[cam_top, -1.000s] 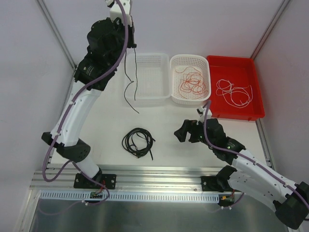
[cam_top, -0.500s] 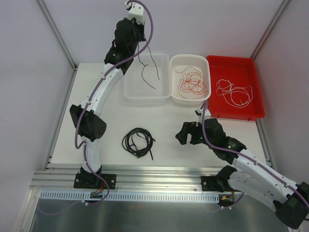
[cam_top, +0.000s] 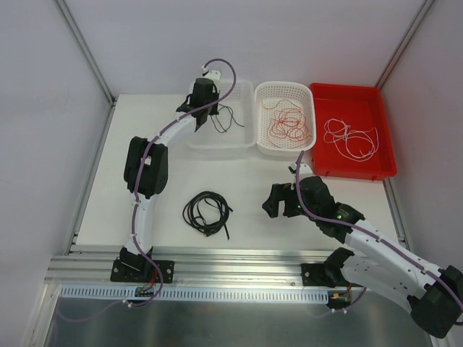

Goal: Untangle the cables

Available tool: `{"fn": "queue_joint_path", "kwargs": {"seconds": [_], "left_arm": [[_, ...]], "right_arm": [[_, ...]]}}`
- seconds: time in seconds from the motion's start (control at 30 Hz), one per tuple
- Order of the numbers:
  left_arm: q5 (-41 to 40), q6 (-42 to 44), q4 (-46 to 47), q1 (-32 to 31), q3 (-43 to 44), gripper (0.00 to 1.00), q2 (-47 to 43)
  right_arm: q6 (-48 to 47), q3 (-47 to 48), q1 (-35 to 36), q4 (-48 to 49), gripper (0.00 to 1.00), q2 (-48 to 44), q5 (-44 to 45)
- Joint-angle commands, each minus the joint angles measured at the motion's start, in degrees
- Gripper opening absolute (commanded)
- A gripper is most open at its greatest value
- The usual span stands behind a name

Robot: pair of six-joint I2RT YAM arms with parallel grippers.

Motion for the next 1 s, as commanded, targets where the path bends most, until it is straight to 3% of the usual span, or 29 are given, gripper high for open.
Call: {"fn": "queue_joint_path", "kwargs": {"seconds": [0.0, 0.17, 0.33, 0.47, 0.6, 0.83, 0.97], "left_arm": [[7.7, -4.1, 0.6, -0.1, -2.1, 0.12, -1.1], [10.1, -5.9, -5.1, -0.2, -2.2, 0.18, -1.1], [17.7, -8.3, -9.5, -0.2, -2.0, 0.25, -3.3], [15.8, -14.3, -11.8, -0.2, -5.7, 0.29, -6.6], [11.2, -18.7, -12.9, -0.2, -10.3, 0.53, -10.4], [6.4, -20.5, -15.1, -0.1, -9.4, 0.92, -18.3], [4.9, -22.1, -19.3, -0.2, -8.9, 0.99, -21.7]], "right_arm": [[-0.5, 0.9, 0.2, 1.6, 0.99, 0.3, -0.5], [-0.2, 0.7, 0.2, 1.3, 0.99, 0.2, -0.5], [0.2, 0.9, 0.2, 0.4, 0.99, -0.3, -0.5], [0.2, 1.2, 0.3, -0.3, 0.99, -1.7, -0.4], [0.3, 1.4, 0.3, -1.6, 0.99, -2.8, -0.1], [0.7, 1.7, 0.8, -3.2, 0.98, -5.6, 0.5], [0.9, 2.3, 1.0, -4.3, 0.98, -6.7, 1.2]]}}
